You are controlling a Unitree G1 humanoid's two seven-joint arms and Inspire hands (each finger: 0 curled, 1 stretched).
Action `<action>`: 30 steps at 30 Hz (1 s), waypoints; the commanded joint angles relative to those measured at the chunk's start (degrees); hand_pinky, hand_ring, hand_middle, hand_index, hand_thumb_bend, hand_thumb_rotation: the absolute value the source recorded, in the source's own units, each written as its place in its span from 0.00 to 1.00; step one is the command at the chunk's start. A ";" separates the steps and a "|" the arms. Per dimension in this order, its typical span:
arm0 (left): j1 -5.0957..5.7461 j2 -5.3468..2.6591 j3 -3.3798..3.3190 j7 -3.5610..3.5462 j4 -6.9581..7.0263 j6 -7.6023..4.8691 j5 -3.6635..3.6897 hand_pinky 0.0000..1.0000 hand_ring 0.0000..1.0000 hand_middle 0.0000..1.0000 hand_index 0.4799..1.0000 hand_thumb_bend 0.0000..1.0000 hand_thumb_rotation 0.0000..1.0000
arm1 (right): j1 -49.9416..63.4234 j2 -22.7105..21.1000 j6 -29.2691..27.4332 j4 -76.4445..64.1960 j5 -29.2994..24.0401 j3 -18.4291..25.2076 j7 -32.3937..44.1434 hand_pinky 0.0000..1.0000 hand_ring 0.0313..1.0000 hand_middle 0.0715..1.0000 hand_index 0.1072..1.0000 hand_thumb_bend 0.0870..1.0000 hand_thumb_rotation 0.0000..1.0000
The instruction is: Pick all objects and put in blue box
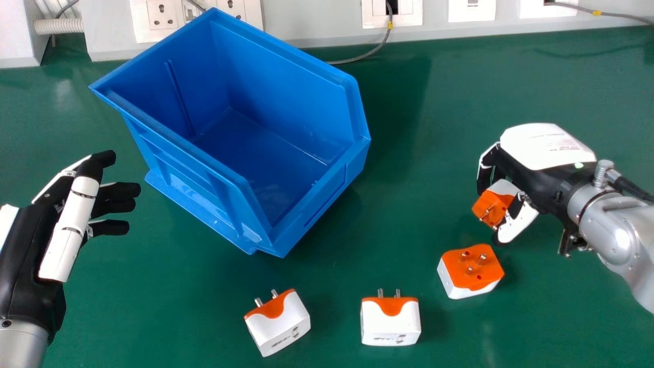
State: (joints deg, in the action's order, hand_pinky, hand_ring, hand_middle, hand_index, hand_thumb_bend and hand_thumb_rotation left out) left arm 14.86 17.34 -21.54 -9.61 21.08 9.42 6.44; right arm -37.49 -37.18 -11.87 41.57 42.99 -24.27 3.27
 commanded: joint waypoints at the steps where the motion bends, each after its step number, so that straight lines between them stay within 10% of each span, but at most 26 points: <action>1: -0.34 0.76 -0.29 0.35 0.39 -0.35 -0.77 0.64 0.71 0.69 0.67 0.51 0.93 | -0.41 -1.88 -0.28 -1.61 -0.31 1.39 -0.51 0.35 0.40 0.49 0.41 0.45 0.00; 30: -1.08 0.89 -0.35 -0.04 -0.39 -0.42 -1.13 0.64 0.71 0.69 0.67 0.50 0.93 | -0.64 -2.87 -3.10 -5.80 -1.38 4.28 -0.92 0.35 0.42 0.49 0.37 0.45 0.00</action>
State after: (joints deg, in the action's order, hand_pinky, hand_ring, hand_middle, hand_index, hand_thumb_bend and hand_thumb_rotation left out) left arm 14.31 17.35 -21.54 -9.70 20.43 9.43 5.58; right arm -37.39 -38.68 -14.67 37.44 42.86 -21.66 2.64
